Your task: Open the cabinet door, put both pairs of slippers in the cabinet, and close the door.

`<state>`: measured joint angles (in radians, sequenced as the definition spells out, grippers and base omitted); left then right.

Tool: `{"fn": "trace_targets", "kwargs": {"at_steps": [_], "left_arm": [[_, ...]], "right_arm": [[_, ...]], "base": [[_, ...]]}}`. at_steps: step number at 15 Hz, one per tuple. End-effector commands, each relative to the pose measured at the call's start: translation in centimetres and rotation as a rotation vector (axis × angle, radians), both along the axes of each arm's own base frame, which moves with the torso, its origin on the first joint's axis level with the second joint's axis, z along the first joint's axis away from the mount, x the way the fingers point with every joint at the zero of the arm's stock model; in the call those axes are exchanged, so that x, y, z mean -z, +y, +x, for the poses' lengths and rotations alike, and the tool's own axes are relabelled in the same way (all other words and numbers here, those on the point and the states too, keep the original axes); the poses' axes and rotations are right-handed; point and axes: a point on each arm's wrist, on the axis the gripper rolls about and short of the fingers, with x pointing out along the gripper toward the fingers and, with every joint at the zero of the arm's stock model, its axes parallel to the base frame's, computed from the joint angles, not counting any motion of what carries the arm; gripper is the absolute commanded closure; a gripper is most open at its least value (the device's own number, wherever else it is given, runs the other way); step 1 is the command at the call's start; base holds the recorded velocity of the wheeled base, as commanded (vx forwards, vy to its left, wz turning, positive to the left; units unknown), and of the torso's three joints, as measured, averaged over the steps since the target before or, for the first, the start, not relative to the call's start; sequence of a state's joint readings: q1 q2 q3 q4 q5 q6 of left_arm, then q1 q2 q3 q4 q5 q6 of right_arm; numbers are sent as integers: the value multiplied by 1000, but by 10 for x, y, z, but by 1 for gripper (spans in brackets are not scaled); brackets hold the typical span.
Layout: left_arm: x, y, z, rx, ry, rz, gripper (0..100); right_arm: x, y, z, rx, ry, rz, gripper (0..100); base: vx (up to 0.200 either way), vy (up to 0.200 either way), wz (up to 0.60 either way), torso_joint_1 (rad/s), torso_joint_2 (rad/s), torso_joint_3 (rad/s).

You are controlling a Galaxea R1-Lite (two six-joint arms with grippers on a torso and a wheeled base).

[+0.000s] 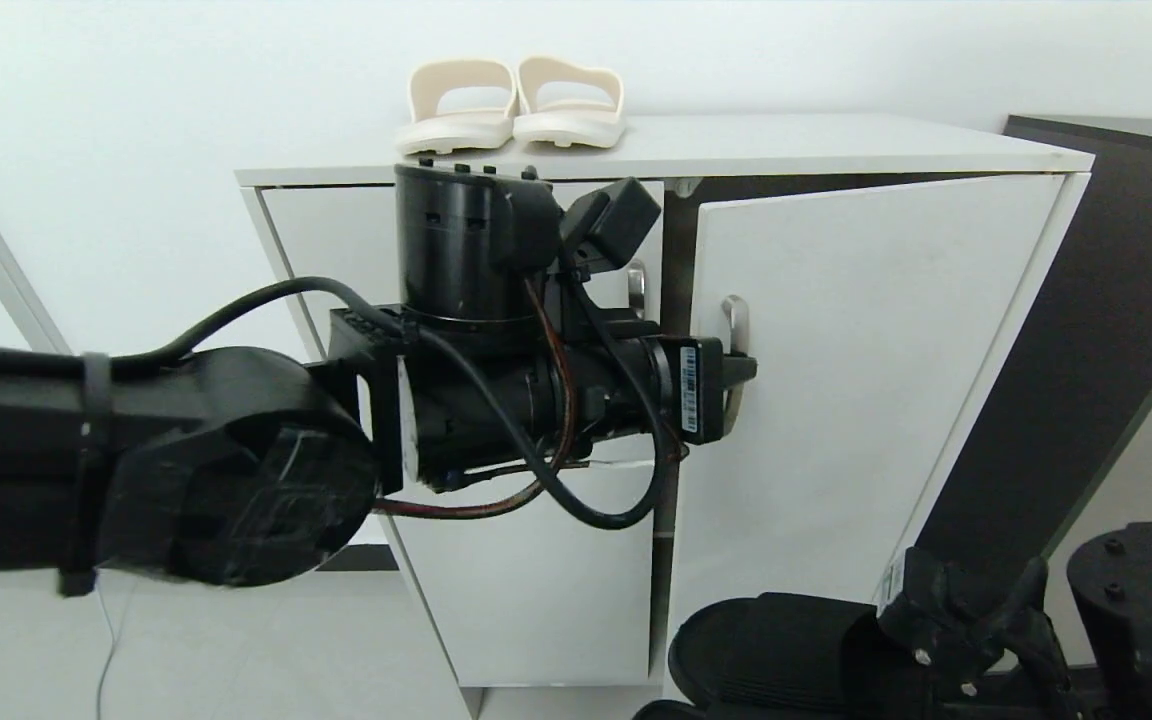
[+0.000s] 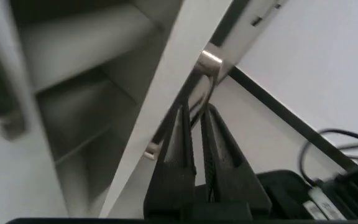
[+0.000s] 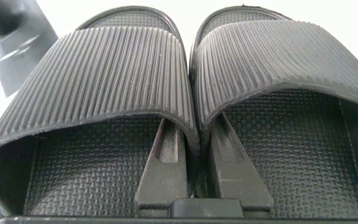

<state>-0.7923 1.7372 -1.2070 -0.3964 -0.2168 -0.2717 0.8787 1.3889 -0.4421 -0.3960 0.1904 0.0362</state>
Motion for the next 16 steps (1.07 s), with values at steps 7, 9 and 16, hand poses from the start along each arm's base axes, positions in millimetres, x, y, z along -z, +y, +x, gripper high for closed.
{"fn": "trace_targets", "kwargs": {"at_steps": [7,9,16], "left_arm": [[-9,30,-31,11,5,-26,100],[-6,31,-20,8,53,-55,100],[23,-5,24,34,42,-113,100]], "right_arm": [[8,-9,-11,-65,-49,-50,100],[9,-9,-11,-68,-51,-55,100],[13,-9,-12,-78,-51,-73,100]], "base": [[0,0,0,0,0,0],[0,0,0,0,0,0],[0,0,0,0,0,0]]}}
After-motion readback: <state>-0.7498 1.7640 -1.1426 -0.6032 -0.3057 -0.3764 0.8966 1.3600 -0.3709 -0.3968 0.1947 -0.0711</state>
